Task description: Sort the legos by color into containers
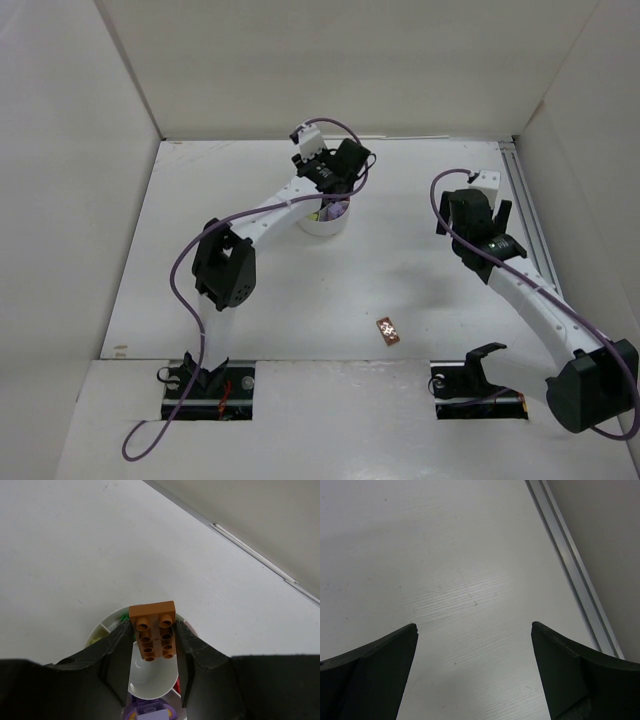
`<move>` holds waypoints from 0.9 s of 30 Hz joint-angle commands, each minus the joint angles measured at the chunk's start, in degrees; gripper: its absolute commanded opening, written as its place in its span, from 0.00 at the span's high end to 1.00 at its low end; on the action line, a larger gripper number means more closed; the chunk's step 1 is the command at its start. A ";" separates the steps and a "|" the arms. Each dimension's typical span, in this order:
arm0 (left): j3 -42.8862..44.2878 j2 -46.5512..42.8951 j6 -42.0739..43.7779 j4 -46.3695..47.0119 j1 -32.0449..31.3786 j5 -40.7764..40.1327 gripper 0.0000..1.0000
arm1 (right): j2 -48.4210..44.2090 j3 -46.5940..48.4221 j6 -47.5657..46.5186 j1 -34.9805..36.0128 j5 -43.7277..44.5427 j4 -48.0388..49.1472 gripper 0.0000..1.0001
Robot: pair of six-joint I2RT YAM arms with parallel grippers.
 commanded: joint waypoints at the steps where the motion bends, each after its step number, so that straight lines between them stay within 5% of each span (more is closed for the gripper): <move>1: -0.65 0.68 -1.77 -0.18 0.40 -0.50 0.70 | -0.25 0.01 0.80 -0.50 -0.35 0.55 0.00; 23: -4.26 -3.07 -4.23 0.42 0.40 2.84 0.53 | -0.77 -0.52 -0.86 -1.03 -4.39 1.69 0.00; 26: -5.48 -7.55 -2.92 0.95 0.40 2.84 0.42 | -1.82 -1.13 -2.88 -1.03 -8.25 2.31 0.00; 27: -6.10 -9.05 -2.22 0.95 0.40 3.36 0.26 | -1.83 -1.13 -2.89 -1.03 -9.91 2.31 0.00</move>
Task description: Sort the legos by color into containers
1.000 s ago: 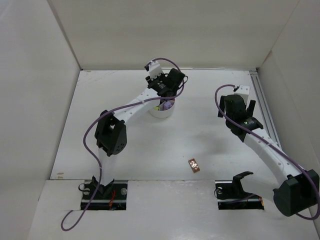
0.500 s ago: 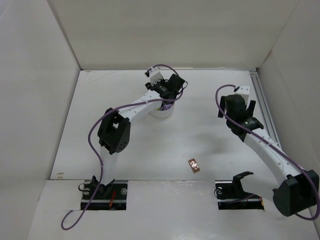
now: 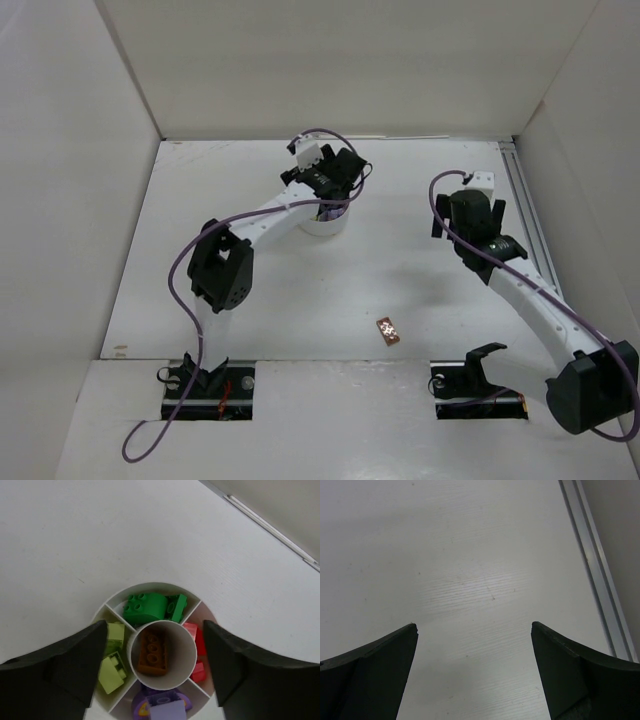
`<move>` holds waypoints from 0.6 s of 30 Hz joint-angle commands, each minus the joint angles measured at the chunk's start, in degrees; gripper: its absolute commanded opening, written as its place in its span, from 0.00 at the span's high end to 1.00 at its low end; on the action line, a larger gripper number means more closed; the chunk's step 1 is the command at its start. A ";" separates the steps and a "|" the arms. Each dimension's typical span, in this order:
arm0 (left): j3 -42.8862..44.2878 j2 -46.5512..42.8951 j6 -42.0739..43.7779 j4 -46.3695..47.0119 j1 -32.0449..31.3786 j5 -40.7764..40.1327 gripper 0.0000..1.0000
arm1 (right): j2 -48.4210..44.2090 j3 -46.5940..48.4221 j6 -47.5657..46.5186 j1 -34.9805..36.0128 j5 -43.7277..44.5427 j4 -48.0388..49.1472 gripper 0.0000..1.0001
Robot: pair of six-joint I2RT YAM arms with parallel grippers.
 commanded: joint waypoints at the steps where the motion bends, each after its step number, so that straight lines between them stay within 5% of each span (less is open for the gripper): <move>1: -1.86 -10.96 1.89 1.45 0.12 -0.24 0.15 | -1.63 -0.76 -1.62 -0.40 -4.97 1.55 0.00; 3: -5.28 -16.32 1.90 1.99 0.65 -0.24 0.00 | -2.16 -1.29 -2.23 0.65 -6.63 0.93 0.00; 11: -29.96 -41.10 -1.52 3.91 4.15 6.69 0.00 | -0.50 -3.84 1.80 15.84 -19.46 -1.89 0.00; 18: -49.49 -58.60 -6.18 4.10 7.94 14.79 0.00 | 5.84 -7.70 9.72 30.53 -19.99 -4.79 0.00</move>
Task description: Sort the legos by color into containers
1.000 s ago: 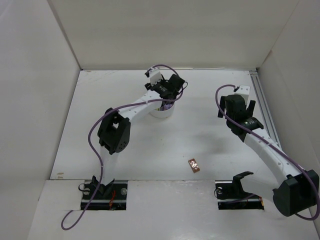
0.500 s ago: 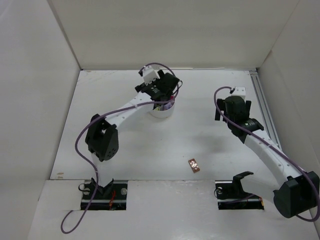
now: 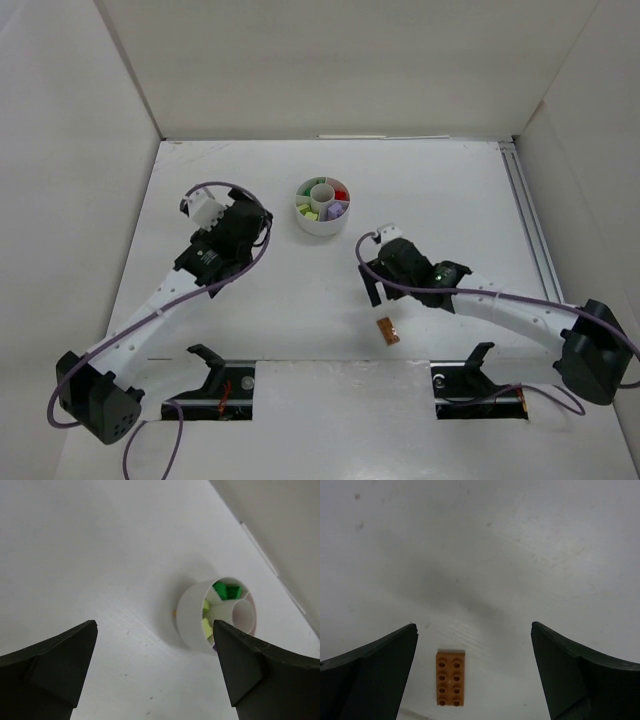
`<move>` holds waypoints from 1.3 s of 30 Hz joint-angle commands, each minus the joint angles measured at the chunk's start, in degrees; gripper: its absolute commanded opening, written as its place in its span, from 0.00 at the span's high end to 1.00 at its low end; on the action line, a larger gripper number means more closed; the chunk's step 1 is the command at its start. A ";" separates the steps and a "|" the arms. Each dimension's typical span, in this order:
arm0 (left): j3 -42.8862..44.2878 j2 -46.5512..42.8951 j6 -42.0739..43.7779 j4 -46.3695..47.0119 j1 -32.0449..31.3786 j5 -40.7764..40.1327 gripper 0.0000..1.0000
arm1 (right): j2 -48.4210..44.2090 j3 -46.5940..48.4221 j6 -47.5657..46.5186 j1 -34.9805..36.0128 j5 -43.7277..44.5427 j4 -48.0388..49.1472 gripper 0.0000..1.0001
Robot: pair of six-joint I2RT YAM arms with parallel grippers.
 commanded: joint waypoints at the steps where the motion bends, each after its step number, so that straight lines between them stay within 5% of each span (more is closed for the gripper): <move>1: -5.37 -4.49 -3.28 -0.84 -0.08 4.61 0.00 | 1.62 -2.56 5.51 3.80 -1.95 -2.36 0.00; 15: -9.95 -10.03 -3.90 -5.24 -0.08 9.17 0.00 | 3.90 -9.16 15.45 11.99 -3.98 -4.12 0.16; 24: -12.24 -11.09 -5.83 -5.77 -0.08 10.85 0.00 | 6.55 -7.67 18.53 13.22 1.74 -5.35 0.82; 32: -12.15 -11.09 -5.83 -6.39 -0.08 9.71 0.00 | 1.02 1.46 3.53 13.22 8.14 5.08 0.87; 39: -11.45 -8.72 -3.90 -4.98 -0.08 10.85 0.00 | 3.81 8.32 -23.18 13.22 16.41 34.95 0.86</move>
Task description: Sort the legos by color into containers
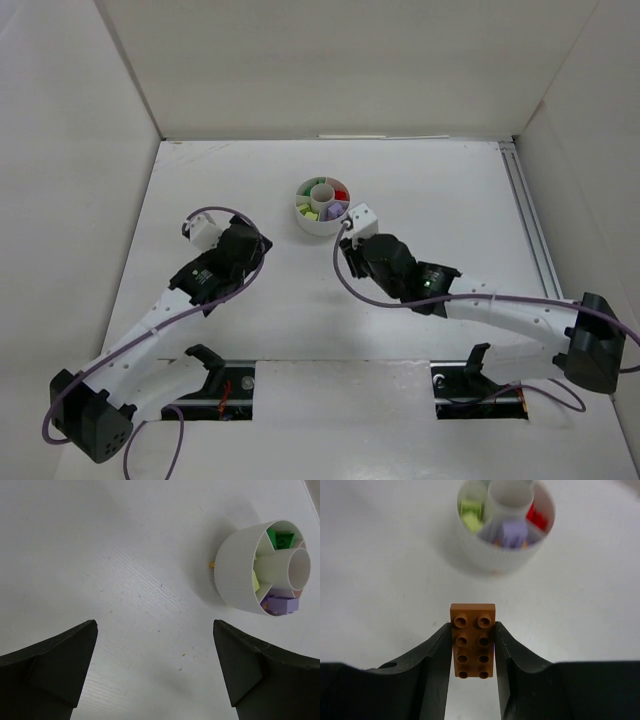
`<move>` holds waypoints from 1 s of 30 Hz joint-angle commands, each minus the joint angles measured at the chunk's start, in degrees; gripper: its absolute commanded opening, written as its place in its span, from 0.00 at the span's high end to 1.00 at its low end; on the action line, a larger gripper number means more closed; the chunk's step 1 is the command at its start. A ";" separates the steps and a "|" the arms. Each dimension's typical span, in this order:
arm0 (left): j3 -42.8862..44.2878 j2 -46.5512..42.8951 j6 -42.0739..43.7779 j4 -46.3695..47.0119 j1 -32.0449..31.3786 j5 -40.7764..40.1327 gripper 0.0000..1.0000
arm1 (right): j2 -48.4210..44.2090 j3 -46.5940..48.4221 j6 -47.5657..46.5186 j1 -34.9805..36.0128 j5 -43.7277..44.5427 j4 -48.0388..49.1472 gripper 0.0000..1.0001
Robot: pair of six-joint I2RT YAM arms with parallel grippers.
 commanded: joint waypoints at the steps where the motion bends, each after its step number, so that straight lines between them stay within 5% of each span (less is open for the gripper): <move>1: 1.97 1.40 1.15 0.64 0.57 0.16 0.00 | 2.46 5.04 -18.19 0.43 5.54 22.01 0.86; 5: 4.17 3.33 4.48 0.11 2.77 -0.46 0.00 | 12.02 11.64 -27.27 -3.24 -1.39 32.58 0.86; 13: 4.10 3.87 11.87 5.63 13.92 8.14 0.00 | 27.15 25.35 -27.02 -13.53 -17.65 36.02 0.86; 20: 3.56 8.87 18.28 7.75 25.00 18.16 0.00 | 37.09 33.97 -28.07 -15.56 -18.72 36.02 0.84; 30: 3.39 10.02 19.52 9.51 27.83 20.37 0.00 | 40.79 32.75 -24.13 -17.76 -18.28 36.55 0.81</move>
